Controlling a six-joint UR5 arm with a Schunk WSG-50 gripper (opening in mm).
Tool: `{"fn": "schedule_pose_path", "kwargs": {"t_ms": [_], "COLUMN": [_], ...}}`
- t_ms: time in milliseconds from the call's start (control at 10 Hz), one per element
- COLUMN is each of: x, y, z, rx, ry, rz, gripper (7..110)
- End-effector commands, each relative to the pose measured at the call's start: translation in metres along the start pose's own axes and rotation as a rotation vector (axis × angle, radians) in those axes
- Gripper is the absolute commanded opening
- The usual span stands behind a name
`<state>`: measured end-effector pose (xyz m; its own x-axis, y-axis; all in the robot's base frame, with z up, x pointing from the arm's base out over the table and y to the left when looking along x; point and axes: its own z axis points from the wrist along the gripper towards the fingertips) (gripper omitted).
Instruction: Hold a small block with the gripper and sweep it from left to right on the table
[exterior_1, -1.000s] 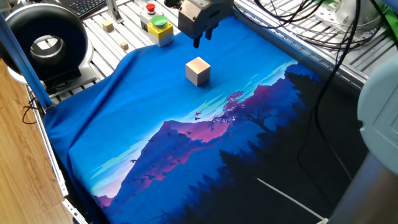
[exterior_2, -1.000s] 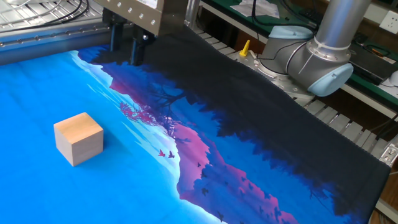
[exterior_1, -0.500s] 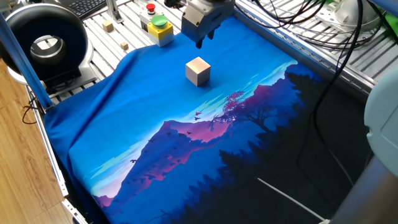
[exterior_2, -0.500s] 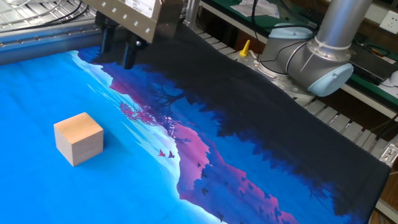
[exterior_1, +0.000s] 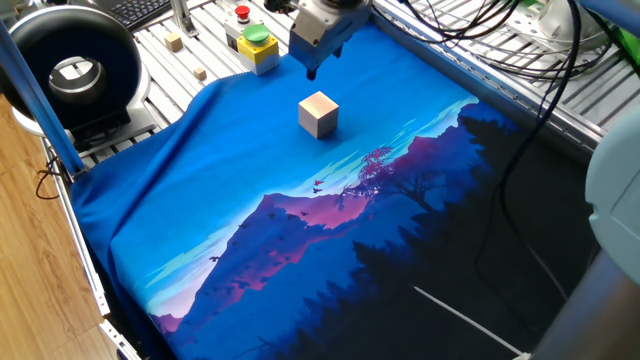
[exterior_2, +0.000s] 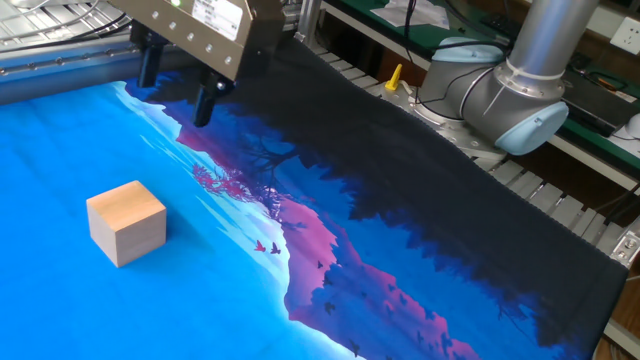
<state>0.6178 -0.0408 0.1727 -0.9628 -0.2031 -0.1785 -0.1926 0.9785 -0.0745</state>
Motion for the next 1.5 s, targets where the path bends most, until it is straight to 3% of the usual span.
{"fn": "schedule_pose_path", "kwargs": {"t_ms": [0,100,300,400,500,800,1000,1100,1200,1300,1400], "x": [0.003,0.018,0.041,0.044,0.046,0.049,0.042,0.035,0.028,0.017,0.008], "y": [-0.020,-0.028,-0.021,-0.017,-0.008,-0.012,0.012,0.020,0.019,0.025,0.033], "z": [-0.005,-0.005,-0.005,-0.004,-0.002,0.004,-0.004,-0.006,-0.008,-0.010,-0.005], "rx": [0.065,0.094,0.067,0.048,0.003,0.001,-0.063,-0.071,-0.040,-0.037,-0.047], "ry": [0.027,0.091,0.178,0.188,0.184,0.185,0.187,0.178,0.174,0.156,0.141], "rz": [-0.065,-0.057,-0.005,0.012,0.029,-0.008,0.029,0.059,0.084,0.087,0.098], "gripper": [66,66,66,66,66,66,66,66,66,44,44]}}
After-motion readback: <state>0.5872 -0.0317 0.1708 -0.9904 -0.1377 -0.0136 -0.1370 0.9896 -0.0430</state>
